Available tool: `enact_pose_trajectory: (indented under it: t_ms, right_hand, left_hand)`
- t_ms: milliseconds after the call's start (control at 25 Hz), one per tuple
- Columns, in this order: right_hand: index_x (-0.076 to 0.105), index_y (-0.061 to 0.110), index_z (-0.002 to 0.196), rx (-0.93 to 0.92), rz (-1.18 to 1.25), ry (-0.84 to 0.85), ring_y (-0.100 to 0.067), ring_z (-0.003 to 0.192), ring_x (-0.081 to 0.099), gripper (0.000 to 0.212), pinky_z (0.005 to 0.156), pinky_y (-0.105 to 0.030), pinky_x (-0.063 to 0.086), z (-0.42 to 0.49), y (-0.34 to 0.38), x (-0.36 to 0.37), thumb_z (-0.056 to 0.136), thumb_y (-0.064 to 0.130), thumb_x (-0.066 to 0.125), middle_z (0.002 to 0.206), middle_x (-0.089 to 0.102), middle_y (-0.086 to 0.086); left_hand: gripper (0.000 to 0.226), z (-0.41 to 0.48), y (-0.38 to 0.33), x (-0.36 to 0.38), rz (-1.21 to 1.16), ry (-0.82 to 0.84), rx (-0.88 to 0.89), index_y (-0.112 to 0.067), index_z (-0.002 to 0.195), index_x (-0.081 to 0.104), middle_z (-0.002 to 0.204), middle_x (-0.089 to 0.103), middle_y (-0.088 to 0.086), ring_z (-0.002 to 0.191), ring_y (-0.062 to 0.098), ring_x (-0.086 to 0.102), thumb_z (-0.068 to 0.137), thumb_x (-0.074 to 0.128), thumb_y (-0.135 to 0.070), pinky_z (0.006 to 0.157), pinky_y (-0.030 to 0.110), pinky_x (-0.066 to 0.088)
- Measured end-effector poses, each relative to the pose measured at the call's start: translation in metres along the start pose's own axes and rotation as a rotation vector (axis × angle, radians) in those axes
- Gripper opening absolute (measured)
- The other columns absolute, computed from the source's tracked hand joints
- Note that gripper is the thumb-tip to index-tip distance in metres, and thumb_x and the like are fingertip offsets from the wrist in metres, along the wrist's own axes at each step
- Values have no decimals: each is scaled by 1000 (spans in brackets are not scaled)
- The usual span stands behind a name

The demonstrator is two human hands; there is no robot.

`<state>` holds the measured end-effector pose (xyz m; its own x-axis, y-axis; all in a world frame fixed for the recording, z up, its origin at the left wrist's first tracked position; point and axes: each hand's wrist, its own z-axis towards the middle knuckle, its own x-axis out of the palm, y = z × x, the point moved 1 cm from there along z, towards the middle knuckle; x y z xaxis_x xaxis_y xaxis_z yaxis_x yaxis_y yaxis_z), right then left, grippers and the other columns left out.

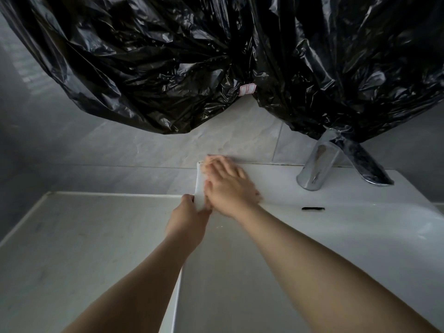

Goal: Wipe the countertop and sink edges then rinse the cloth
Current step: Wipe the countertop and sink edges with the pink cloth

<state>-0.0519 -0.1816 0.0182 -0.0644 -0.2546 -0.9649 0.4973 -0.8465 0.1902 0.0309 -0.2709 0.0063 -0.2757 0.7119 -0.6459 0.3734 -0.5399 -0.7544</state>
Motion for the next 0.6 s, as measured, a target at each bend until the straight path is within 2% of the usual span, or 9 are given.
enact_pose_trajectory:
  t_ms: [80,200,320,440,520,600]
  right_hand:
    - [21,23,149,-99,-7,64,-13,146,1,51,116,-36,6,14,19,2,99,34,25,159,14,7]
    - [21,35,147,-146,14,82,-12,145,2,47,115,-34,6,8,-6,-5,100,36,25,157,12,17]
    - [27,43,141,66,8,-34,-15,143,11,43,113,-36,15,-23,-73,-16,98,38,26,154,18,21]
    - [21,35,146,318,-83,-41,-19,145,5,49,117,-39,10,-33,-86,-18,97,38,21,158,15,11]
    - [20,30,148,245,-31,-47,-19,146,1,51,117,-39,7,-19,-50,-11,97,37,22,159,11,8]
    - [23,31,148,39,16,-32,-18,146,2,50,117,-38,5,-8,0,1,98,37,25,159,13,8]
  left_hand:
    - [25,0,0,-1,-10,8,10,-15,98,47,92,60,7,80,28,56,86,57,-35,66,31,42]
    - [24,-1,1,-1,4,7,24,-14,105,47,94,59,6,80,26,54,87,56,-28,66,30,40]
    - [29,1,1,0,23,0,23,-13,111,47,101,61,7,90,29,57,88,56,-28,70,31,44]
    - [31,1,2,1,25,6,11,-12,113,47,104,61,9,93,31,58,88,55,-29,73,33,46]
    - [31,1,1,1,32,3,7,-12,111,47,104,61,10,92,32,58,88,55,-30,71,33,45]
    - [27,1,0,1,38,3,21,-11,104,47,101,62,11,90,32,58,89,53,-33,66,32,42]
